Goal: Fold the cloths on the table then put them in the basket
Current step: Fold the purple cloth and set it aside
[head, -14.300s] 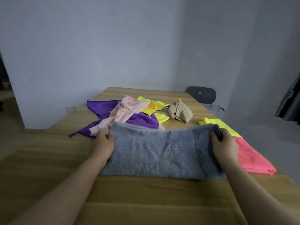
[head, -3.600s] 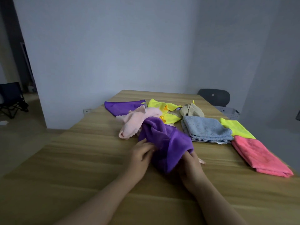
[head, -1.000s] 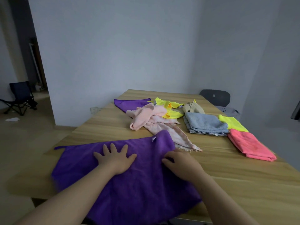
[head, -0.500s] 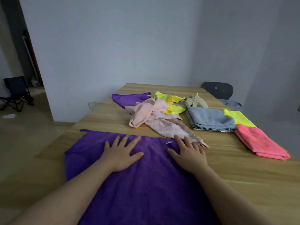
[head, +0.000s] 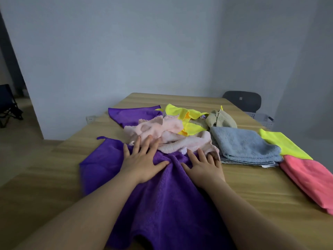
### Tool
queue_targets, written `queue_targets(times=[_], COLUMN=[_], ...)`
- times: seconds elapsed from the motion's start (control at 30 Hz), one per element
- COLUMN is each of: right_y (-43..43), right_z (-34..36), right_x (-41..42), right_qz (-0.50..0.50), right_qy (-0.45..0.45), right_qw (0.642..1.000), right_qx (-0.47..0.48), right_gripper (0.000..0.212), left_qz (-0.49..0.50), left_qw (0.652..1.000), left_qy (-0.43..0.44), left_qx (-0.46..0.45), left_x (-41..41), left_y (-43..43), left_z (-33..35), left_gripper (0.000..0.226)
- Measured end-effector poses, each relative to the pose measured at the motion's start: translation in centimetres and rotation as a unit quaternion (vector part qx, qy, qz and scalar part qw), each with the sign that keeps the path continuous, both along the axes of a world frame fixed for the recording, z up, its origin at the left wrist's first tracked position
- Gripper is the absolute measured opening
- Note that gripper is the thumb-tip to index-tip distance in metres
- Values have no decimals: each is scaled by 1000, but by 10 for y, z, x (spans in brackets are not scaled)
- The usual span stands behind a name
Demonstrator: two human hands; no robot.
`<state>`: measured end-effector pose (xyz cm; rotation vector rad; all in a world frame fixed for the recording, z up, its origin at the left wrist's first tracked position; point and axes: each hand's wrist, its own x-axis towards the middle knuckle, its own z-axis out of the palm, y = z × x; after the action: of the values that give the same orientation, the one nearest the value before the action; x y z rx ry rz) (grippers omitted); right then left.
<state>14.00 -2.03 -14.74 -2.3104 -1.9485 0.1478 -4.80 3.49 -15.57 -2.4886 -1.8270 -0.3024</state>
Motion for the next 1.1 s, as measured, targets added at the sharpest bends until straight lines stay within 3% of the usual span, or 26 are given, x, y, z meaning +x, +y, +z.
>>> queue_targets(times=[0.43, 0.53, 0.7, 1.1], right_y=[116, 110, 74, -68], right_z=[0, -1, -2, 8], right_x=[7, 4, -3, 1], right_qz=[1, -11, -5, 0], right_qy=[20, 19, -64, -29], right_qw=[999, 993, 965, 990], right_qx=[32, 113, 254, 136], right_gripper=[60, 57, 37, 34], left_qz=[24, 24, 28, -2], left_qw=[999, 999, 999, 994], left_qy=[-23, -32, -38, 19], left_qx=[-36, -9, 11, -105], left_x=[23, 21, 7, -42], left_y=[108, 103, 68, -58], left_z=[0, -1, -2, 3], left_gripper=[85, 85, 84, 71])
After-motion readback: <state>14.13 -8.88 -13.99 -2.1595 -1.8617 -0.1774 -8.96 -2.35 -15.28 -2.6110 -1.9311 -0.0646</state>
